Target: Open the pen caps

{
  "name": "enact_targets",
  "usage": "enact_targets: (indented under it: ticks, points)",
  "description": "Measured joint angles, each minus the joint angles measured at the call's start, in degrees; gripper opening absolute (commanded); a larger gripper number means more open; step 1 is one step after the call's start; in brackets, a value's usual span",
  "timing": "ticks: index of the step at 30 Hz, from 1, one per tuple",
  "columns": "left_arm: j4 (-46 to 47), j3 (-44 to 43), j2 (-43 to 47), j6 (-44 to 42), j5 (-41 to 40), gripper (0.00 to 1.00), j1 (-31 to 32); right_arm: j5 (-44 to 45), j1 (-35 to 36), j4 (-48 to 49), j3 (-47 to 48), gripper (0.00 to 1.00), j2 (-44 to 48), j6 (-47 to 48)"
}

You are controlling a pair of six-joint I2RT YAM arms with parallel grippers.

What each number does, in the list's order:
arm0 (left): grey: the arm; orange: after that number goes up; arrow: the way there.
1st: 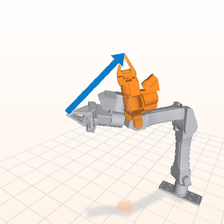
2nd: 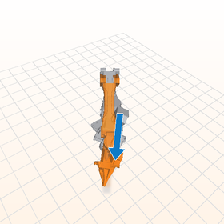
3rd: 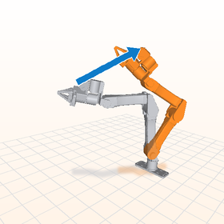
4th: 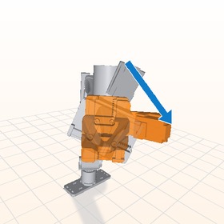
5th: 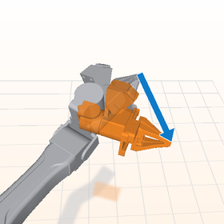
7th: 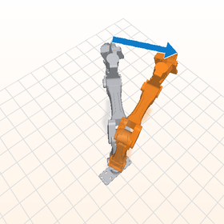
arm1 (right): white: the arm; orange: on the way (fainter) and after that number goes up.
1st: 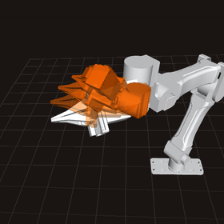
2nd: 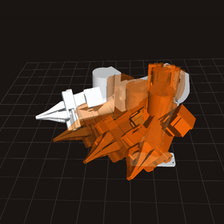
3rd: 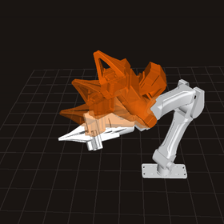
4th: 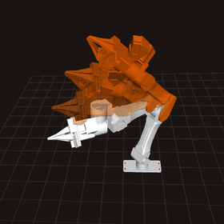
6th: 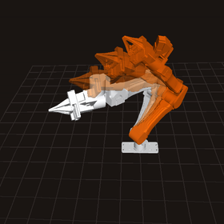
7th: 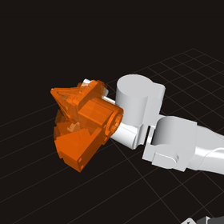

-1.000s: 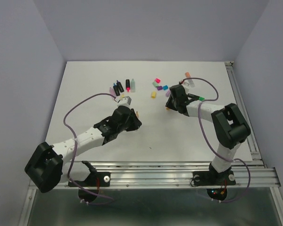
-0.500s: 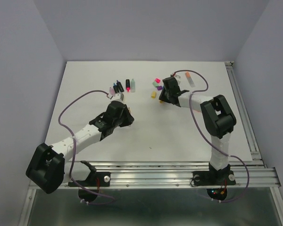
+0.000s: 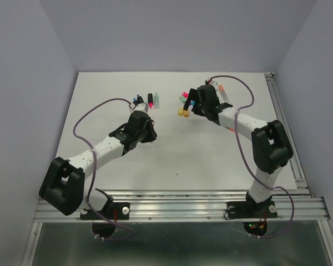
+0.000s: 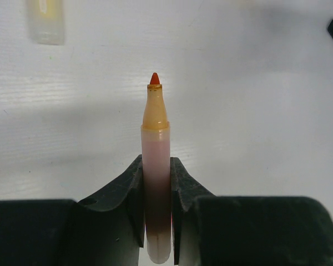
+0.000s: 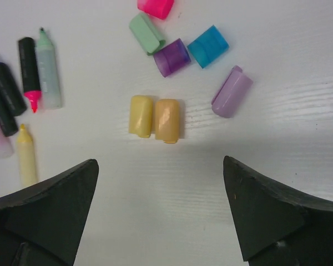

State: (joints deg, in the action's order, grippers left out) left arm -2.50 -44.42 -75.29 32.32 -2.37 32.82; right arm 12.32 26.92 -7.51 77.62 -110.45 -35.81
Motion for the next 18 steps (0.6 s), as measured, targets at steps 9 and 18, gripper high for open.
enact_targets:
  ticks: [9, 18]
  points:
    - [-0.9, -9.0, -9.9, -4.8, -0.4, 0.02, -1.5, 0.9, 0.0, 2.8, -22.0, 1.00, 28.3, -2.1]
    - [-5.7, -22.8, -23.5, -10.9, -0.7, 0.06, -4.2, -5.6, 0.1, 5.8, -44.5, 1.00, 49.5, -6.7]
